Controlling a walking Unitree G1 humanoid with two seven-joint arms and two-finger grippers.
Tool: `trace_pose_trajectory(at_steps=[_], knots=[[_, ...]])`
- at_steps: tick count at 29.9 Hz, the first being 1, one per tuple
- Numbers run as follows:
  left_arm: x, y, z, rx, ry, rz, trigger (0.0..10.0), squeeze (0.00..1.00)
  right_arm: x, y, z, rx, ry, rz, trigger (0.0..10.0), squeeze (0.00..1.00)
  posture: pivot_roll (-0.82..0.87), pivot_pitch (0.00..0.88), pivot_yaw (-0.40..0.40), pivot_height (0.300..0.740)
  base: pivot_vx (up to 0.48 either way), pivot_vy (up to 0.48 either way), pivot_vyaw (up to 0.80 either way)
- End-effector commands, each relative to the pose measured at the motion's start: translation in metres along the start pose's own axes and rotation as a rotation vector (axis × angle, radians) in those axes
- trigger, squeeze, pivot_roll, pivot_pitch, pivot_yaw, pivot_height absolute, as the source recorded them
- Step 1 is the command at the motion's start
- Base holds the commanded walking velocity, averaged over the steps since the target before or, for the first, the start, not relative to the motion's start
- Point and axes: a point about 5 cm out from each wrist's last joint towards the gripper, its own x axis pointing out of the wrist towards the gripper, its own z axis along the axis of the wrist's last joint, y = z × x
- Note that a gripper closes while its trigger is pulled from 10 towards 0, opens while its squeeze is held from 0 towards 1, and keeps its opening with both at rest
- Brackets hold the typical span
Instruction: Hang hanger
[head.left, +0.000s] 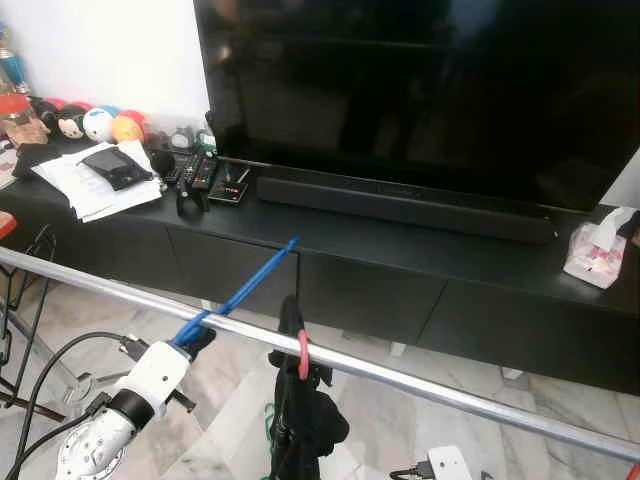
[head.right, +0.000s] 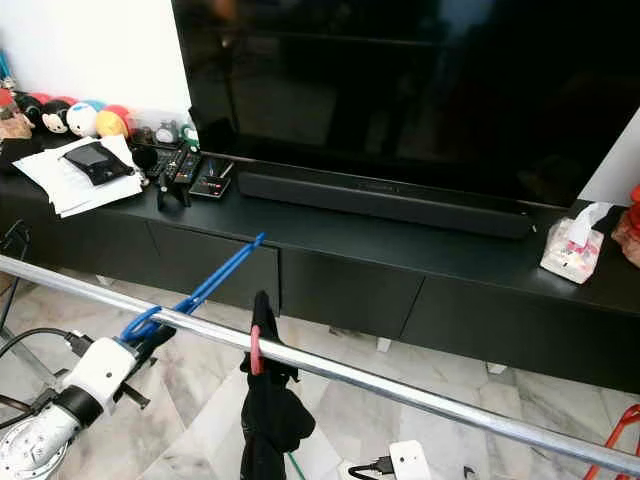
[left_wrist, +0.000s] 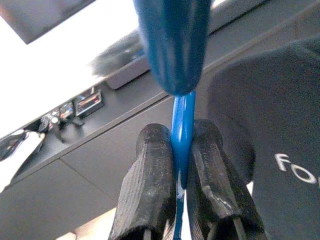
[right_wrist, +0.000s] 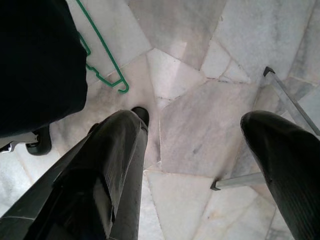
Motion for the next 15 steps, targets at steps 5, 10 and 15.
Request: trace_pose_trajectory(at_steps=[5, 10, 15], knots=[[0.006, 0.012, -0.006, 0.03, 0.075, 0.068, 10.0, 0.0, 0.0, -0.002, 0.001, -0.006, -0.006, -0.006, 10.0, 0.0, 0.03, 0.0, -0.064, 0.74, 0.0, 0.0, 0.0], [0.011, 0.014, -0.012, -0.03, 0.133, 0.147, 10.0, 0.0, 0.0, -0.002, 0.001, -0.004, -0.005, -0.006, 10.0, 0.0, 0.02, 0.0, -0.063, 0.74, 0.0, 0.0, 0.0], [0.015, 0.014, -0.013, -0.095, 0.149, 0.185, 10.0, 0.0, 0.0, -0.002, 0.001, -0.002, -0.004, -0.007, 10.0, 0.0, 0.02, 0.0, -0.064, 0.74, 0.0, 0.0, 0.0]])
